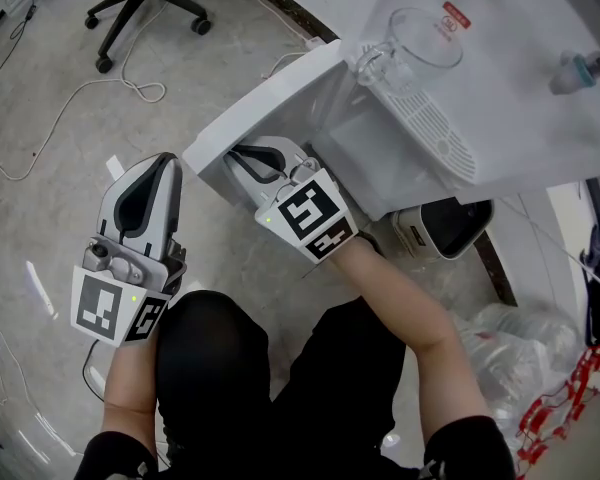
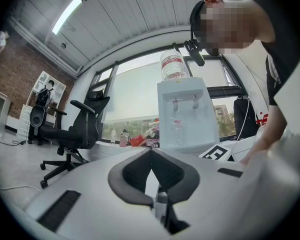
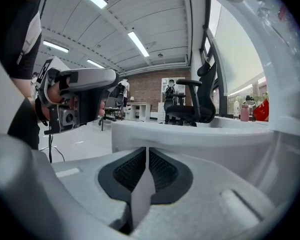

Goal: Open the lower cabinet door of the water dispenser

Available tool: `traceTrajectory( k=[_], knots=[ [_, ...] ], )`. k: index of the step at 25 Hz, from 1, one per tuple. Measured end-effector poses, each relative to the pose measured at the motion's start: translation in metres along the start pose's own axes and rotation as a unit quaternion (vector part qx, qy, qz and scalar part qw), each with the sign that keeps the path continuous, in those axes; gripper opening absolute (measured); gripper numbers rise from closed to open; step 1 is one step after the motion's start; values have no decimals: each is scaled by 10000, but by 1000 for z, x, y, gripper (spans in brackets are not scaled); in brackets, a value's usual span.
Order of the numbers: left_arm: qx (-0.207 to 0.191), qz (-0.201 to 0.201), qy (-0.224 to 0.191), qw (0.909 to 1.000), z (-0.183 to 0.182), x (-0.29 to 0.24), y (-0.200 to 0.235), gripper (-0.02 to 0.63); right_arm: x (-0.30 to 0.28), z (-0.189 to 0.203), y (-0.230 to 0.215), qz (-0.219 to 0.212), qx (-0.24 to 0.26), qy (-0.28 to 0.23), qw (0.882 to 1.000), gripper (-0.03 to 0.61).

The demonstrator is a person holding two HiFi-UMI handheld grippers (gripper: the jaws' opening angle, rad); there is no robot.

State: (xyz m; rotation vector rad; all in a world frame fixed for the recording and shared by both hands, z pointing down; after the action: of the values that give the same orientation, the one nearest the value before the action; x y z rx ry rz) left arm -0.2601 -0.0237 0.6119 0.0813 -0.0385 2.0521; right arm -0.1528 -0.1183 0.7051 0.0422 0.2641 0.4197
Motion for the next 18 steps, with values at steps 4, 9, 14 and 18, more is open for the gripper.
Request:
traceTrajectory(
  k=[4,9,14,18],
  knots=[
    [12,62,-27,10000,0,-4,-6,8,10,1,-3,80,41,15,10000,25],
    [1,112,-14,9999,-1,-7,-15,8,19,3,-12,232,-101,119,9996,25],
    [-46,152,-28,9999,-4,-14,-19,8,33,3,-18,190,-136,73,9997,5],
    [-149,236,-15,9996,-7,-24,-23,8,47,2,-26,208,-245,-25,9995,5]
  ],
)
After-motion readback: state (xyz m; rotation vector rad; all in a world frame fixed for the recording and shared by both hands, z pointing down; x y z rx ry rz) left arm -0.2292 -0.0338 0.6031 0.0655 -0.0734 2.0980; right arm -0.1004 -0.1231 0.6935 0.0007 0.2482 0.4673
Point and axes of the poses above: the fingertips, and each gripper's own axes: x backward along the fingers, y to its left, z out of its underside, the point moved 7 cm from there along x, backward along the fingers, and after that the axes turned 10 degrees about z, right-handed, at the moved point
